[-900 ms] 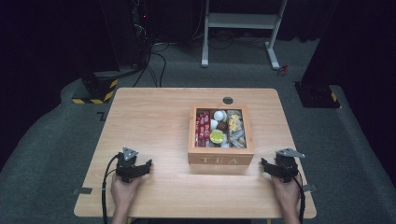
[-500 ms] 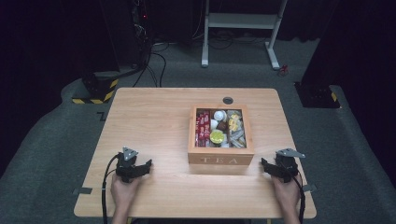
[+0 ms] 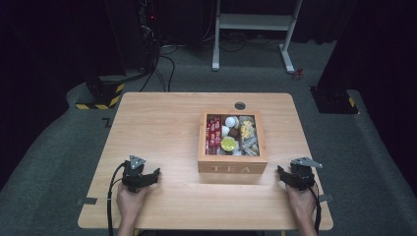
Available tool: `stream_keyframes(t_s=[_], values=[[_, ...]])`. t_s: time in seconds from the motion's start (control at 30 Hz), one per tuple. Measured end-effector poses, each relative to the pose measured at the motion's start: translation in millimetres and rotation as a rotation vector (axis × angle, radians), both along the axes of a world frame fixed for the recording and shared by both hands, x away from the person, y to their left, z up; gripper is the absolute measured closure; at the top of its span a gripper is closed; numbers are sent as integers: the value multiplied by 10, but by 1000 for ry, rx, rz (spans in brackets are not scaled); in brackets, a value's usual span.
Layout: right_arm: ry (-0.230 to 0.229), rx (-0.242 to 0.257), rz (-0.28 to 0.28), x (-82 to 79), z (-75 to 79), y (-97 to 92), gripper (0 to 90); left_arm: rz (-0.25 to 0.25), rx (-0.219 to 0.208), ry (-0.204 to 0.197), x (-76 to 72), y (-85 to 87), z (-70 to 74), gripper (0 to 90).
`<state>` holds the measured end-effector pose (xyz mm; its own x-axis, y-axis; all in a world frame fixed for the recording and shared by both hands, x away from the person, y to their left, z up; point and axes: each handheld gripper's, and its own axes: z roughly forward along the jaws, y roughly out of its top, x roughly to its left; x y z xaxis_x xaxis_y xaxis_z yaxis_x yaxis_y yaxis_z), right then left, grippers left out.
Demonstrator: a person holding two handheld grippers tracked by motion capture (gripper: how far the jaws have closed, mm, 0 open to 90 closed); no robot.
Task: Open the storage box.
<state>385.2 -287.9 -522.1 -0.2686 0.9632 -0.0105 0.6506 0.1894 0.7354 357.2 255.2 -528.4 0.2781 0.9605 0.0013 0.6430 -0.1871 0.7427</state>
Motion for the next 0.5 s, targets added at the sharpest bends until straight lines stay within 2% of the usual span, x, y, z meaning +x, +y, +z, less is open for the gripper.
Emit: stream_keyframes(t_s=[0.23, 0.33, 0.4, 0.5], values=[[-5, -7, -8, -10, 2, -5, 502, 4, -5, -1, 5, 1, -1, 238], [-5, -8, -2, -20, 7, 3, 546, 6, -5, -2, 4, 1, -2, 239], [5, 12, 11, -53, 25, 25, 599, 7, -4, -2, 3, 0, -1, 244], [-23, 13, 23, -112, 68, 62, 656, 7, -5, -4, 6, 1, -3, 244]])
